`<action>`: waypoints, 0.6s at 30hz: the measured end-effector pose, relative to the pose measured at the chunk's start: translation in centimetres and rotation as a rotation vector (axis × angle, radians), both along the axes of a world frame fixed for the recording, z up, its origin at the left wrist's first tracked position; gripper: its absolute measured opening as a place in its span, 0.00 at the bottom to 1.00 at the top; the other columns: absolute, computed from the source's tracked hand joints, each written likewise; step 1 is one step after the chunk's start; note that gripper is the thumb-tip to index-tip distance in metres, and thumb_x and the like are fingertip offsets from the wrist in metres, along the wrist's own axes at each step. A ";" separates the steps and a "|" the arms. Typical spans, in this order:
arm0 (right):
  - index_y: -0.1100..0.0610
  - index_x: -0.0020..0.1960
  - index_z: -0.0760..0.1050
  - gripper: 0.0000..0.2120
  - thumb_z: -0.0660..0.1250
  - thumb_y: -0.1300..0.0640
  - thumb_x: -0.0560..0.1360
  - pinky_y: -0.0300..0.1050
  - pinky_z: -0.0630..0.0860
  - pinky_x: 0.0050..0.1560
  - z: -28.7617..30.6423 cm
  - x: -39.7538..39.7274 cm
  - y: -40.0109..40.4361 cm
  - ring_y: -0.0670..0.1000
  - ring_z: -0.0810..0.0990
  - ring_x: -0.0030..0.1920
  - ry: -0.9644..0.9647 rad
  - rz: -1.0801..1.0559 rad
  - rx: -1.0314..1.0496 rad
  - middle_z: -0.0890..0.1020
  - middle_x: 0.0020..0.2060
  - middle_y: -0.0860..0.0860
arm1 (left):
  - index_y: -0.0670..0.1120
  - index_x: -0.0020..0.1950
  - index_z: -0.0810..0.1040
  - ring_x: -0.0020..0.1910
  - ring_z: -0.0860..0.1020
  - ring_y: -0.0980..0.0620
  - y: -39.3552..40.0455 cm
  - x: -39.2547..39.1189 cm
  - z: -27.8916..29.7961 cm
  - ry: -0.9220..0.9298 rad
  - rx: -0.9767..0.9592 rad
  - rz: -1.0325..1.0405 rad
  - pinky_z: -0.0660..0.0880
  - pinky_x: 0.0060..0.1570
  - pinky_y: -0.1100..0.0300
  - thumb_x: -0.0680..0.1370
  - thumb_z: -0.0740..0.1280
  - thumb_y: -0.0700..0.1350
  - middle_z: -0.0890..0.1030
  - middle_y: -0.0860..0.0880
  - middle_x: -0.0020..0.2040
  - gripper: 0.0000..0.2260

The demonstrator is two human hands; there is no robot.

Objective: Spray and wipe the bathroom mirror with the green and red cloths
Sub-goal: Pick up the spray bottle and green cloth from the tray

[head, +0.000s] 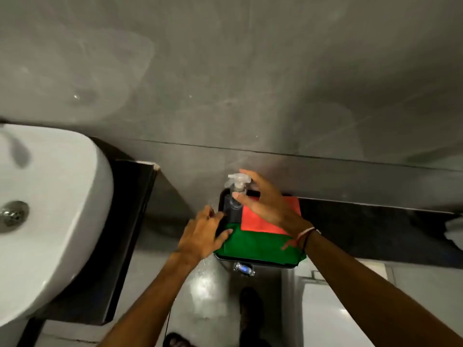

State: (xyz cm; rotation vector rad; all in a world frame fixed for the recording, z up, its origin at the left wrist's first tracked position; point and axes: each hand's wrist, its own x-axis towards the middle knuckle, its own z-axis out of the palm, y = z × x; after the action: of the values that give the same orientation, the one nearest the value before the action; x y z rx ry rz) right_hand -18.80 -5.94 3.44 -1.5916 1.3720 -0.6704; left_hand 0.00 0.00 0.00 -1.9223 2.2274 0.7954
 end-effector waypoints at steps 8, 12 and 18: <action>0.42 0.64 0.77 0.16 0.69 0.57 0.80 0.25 0.71 0.59 -4.9 1.4 -1.1 0.30 0.79 0.56 -0.087 -0.002 -0.132 0.84 0.53 0.36 | 0.54 0.64 0.76 0.63 0.68 0.42 -1.4 -1.4 -6.2 -0.167 0.089 0.020 0.72 0.61 0.48 0.68 0.72 0.68 0.67 0.45 0.62 0.30; 0.50 0.71 0.75 0.18 0.66 0.52 0.82 0.38 0.77 0.61 -4.6 2.4 -1.1 0.43 0.83 0.56 -0.045 -0.049 -0.287 0.84 0.55 0.50 | 0.51 0.56 0.82 0.63 0.70 0.45 -0.4 -1.0 -5.9 0.120 0.100 0.199 0.72 0.64 0.52 0.68 0.77 0.54 0.70 0.47 0.60 0.18; 0.56 0.62 0.75 0.22 0.59 0.39 0.82 0.49 0.80 0.53 3.6 4.0 0.2 0.54 0.83 0.48 -0.150 -0.192 -0.488 0.82 0.48 0.55 | 0.41 0.45 0.78 0.38 0.78 0.54 -0.4 3.3 2.2 0.816 -0.044 0.497 0.75 0.41 0.60 0.71 0.71 0.33 0.79 0.49 0.38 0.06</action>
State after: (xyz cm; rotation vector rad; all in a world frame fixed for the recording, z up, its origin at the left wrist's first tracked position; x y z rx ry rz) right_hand -14.80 -5.73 7.02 -1.7470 1.3227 -1.2923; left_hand 3.29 -0.44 2.19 -2.5335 2.0894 1.9009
